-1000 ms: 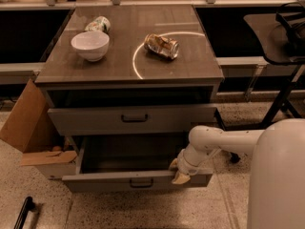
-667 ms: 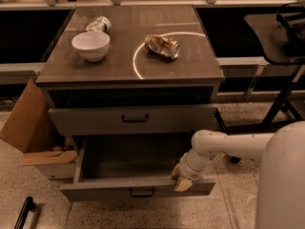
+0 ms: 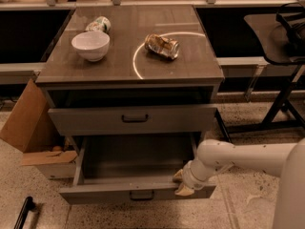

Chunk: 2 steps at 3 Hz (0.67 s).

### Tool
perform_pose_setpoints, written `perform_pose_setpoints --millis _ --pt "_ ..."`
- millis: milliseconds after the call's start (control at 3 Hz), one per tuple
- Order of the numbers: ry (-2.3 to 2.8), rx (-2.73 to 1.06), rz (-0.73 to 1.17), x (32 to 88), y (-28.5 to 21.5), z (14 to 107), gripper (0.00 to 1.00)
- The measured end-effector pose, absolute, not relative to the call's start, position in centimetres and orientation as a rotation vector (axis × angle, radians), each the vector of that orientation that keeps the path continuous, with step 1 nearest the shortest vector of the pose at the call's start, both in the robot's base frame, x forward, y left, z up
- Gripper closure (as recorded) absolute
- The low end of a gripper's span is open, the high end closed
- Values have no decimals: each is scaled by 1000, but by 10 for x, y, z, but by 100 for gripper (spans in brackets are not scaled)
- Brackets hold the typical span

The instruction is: Open middle drawer

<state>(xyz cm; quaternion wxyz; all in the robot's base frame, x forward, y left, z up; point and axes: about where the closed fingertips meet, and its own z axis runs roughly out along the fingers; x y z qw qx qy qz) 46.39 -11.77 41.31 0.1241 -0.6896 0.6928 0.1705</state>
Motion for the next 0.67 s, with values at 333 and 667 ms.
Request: perform_pose_setpoints --millis 333,667 --pt "2020 -2008 497 463 -117 413 100" --pt "2020 -2010 502 462 -117 412 81"
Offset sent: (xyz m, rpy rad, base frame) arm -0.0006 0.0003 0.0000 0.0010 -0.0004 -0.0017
